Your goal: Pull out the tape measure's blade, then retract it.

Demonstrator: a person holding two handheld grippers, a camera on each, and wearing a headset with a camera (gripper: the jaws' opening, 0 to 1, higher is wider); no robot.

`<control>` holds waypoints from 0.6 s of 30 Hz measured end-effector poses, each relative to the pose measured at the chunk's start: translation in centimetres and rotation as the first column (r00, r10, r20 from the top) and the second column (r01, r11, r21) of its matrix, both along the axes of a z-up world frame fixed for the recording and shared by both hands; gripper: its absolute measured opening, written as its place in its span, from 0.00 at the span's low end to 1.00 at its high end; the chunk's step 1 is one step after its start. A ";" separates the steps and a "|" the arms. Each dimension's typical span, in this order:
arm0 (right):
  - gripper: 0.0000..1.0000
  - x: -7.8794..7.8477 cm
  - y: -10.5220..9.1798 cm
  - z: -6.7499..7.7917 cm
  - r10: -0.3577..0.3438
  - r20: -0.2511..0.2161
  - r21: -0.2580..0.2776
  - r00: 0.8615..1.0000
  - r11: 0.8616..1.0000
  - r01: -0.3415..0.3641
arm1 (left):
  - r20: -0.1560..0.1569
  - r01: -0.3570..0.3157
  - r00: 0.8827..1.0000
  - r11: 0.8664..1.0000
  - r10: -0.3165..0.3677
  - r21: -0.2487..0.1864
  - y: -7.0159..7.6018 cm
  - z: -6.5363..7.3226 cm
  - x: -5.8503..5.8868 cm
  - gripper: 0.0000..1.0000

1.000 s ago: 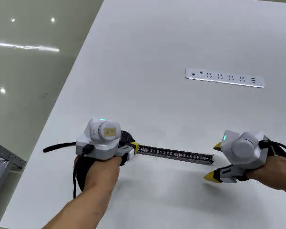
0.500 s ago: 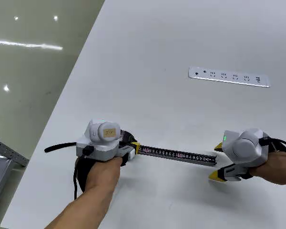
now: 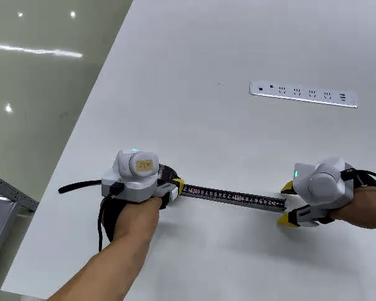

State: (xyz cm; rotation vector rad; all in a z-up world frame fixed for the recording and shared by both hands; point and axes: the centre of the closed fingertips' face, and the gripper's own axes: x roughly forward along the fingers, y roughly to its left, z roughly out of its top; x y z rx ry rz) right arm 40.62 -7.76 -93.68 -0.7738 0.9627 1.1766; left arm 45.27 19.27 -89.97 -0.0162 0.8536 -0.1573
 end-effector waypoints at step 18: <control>0.27 0.3 -0.3 -0.3 0.054 0.000 0.018 0.999 0.998 -0.054 | 0.011 0.011 1.000 1.000 -0.011 0.000 -0.2 0.1 0.4 0.66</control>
